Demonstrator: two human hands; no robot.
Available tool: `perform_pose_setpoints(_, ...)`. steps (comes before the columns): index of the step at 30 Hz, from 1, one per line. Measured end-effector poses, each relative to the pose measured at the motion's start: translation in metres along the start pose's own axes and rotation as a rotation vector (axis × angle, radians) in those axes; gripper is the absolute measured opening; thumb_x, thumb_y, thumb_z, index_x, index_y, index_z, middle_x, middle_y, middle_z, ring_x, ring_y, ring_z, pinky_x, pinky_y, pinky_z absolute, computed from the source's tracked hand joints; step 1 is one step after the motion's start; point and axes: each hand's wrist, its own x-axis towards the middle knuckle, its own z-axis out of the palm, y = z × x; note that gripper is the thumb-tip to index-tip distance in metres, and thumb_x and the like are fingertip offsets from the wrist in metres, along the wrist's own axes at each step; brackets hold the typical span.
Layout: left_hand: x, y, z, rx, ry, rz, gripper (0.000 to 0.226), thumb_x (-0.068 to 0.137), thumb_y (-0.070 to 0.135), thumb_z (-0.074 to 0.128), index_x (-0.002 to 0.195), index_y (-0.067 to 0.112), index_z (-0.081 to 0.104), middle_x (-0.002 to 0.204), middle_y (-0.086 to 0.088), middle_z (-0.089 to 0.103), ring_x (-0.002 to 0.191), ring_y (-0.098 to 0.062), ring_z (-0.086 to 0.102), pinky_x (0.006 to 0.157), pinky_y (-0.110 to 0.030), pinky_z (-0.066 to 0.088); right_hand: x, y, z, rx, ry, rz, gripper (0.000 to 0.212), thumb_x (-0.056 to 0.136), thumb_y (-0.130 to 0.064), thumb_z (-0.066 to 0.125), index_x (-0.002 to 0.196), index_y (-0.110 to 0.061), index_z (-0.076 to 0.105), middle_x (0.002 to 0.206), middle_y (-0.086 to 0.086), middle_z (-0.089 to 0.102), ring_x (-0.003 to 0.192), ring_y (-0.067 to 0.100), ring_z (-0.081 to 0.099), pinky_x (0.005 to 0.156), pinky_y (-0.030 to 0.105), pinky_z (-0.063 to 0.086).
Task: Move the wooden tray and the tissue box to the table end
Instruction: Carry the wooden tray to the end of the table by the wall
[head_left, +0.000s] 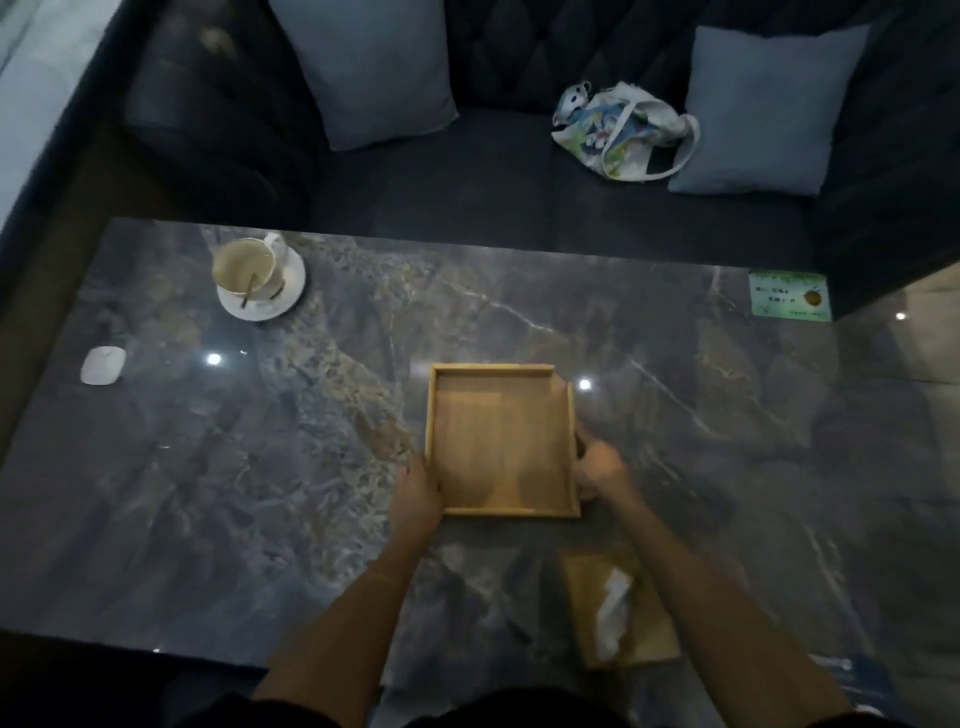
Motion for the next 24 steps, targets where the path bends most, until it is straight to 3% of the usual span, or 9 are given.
perform_pose_setpoints(4, -0.002, -0.075, -0.034, -0.050, 0.038, -0.004, 0.028, 0.081, 0.012, 0.048, 0.106, 0.002, 0.054, 0.105, -0.024, 0.058, 0.098, -0.040, 0.058, 0.086, -0.047, 0.045, -0.029, -0.019, 0.075, 0.110, 0.009, -0.037, 0.069, 0.072, -0.039, 0.060, 0.137, -0.043, 0.037, 0.115, 0.012, 0.069, 0.098, 0.036, 0.067, 0.085, 0.048, 0.057)
perform_pose_setpoints(6, -0.003, -0.114, -0.051, -0.206, 0.029, -0.145, 0.033, 0.077, 0.018, 0.053, 0.106, 0.004, 0.056, 0.108, -0.018, 0.060, 0.101, -0.033, 0.058, 0.090, -0.045, 0.046, -0.039, -0.029, 0.113, 0.181, -0.023, -0.075, 0.078, 0.063, -0.042, 0.063, 0.137, -0.040, 0.037, 0.112, 0.010, 0.070, 0.094, 0.033, 0.068, 0.079, 0.049, 0.058)
perform_pose_setpoints(9, -0.007, -0.168, -0.068, -0.383, 0.140, -0.408, 0.060, 0.074, 0.037, 0.054, 0.120, -0.001, 0.052, 0.123, -0.025, 0.058, 0.111, -0.040, 0.057, 0.097, -0.048, 0.048, -0.073, -0.061, 0.147, 0.299, -0.220, -0.084, 0.073, 0.082, -0.018, 0.063, 0.145, -0.029, 0.027, 0.118, 0.012, 0.064, 0.094, 0.025, 0.064, 0.075, 0.047, 0.060)
perform_pose_setpoints(11, -0.007, -0.193, -0.073, -0.381, 0.125, -0.525, 0.061, 0.081, 0.027, 0.057, 0.130, -0.006, 0.044, 0.132, -0.029, 0.051, 0.117, -0.043, 0.053, 0.100, -0.050, 0.046, -0.088, -0.074, 0.161, 0.398, -0.365, -0.026, 0.074, 0.089, -0.016, 0.060, 0.148, -0.031, 0.017, 0.112, 0.010, 0.060, 0.096, 0.023, 0.061, 0.060, 0.034, 0.061)
perform_pose_setpoints(15, -0.003, -0.221, -0.080, -0.516, 0.159, -0.640, 0.081, 0.073, 0.034, 0.072, 0.131, -0.009, 0.036, 0.132, -0.029, 0.050, 0.119, -0.043, 0.052, 0.101, -0.052, 0.045, -0.086, -0.091, 0.175, 0.506, -0.213, 0.004, 0.070, 0.090, -0.015, 0.058, 0.149, -0.019, 0.020, 0.101, 0.012, 0.060, 0.094, 0.024, 0.059, 0.065, 0.041, 0.059)
perform_pose_setpoints(17, -0.015, -0.212, -0.096, -0.616, 0.194, -0.661, 0.085, 0.066, 0.031, 0.077, 0.129, -0.007, 0.036, 0.129, -0.027, 0.052, 0.116, -0.041, 0.054, 0.098, -0.053, 0.048, -0.082, -0.099, 0.174, 0.563, -0.140, 0.018, 0.070, 0.090, -0.014, 0.057, 0.150, -0.018, 0.020, 0.096, 0.011, 0.058, 0.086, 0.020, 0.057, 0.050, 0.030, 0.056)
perform_pose_setpoints(20, -0.020, -0.209, -0.107, -0.703, 0.014, -0.645, 0.053, 0.081, 0.019, 0.065, 0.125, -0.007, 0.048, 0.115, -0.018, 0.061, 0.101, -0.032, 0.063, 0.083, -0.039, 0.057, -0.081, -0.110, 0.175, 0.558, -0.196, 0.049, 0.070, 0.086, -0.019, 0.061, 0.146, -0.029, 0.027, 0.098, 0.009, 0.062, 0.082, 0.020, 0.060, 0.049, 0.027, 0.053)
perform_pose_setpoints(22, -0.021, -0.209, -0.107, -0.822, -0.137, -0.611, 0.038, 0.088, 0.013, 0.054, 0.120, -0.007, 0.054, 0.100, -0.013, 0.061, 0.085, -0.027, 0.063, 0.062, -0.030, 0.059, -0.078, -0.113, 0.180, 0.486, -0.189, -0.006, 0.066, 0.084, -0.019, 0.064, 0.141, -0.032, 0.035, 0.105, 0.010, 0.064, 0.085, 0.023, 0.062, 0.059, 0.033, 0.055)
perform_pose_setpoints(24, -0.026, -0.205, -0.110, -0.947, -0.221, -0.635, 0.019, 0.093, 0.013, 0.048, 0.099, -0.002, 0.057, 0.085, -0.014, 0.059, 0.071, -0.025, 0.060, 0.040, -0.027, 0.056, -0.085, -0.122, 0.185, 0.413, -0.157, -0.076, 0.070, 0.081, -0.018, 0.068, 0.141, -0.034, 0.035, 0.116, 0.010, 0.063, 0.097, 0.026, 0.062, 0.077, 0.043, 0.058)
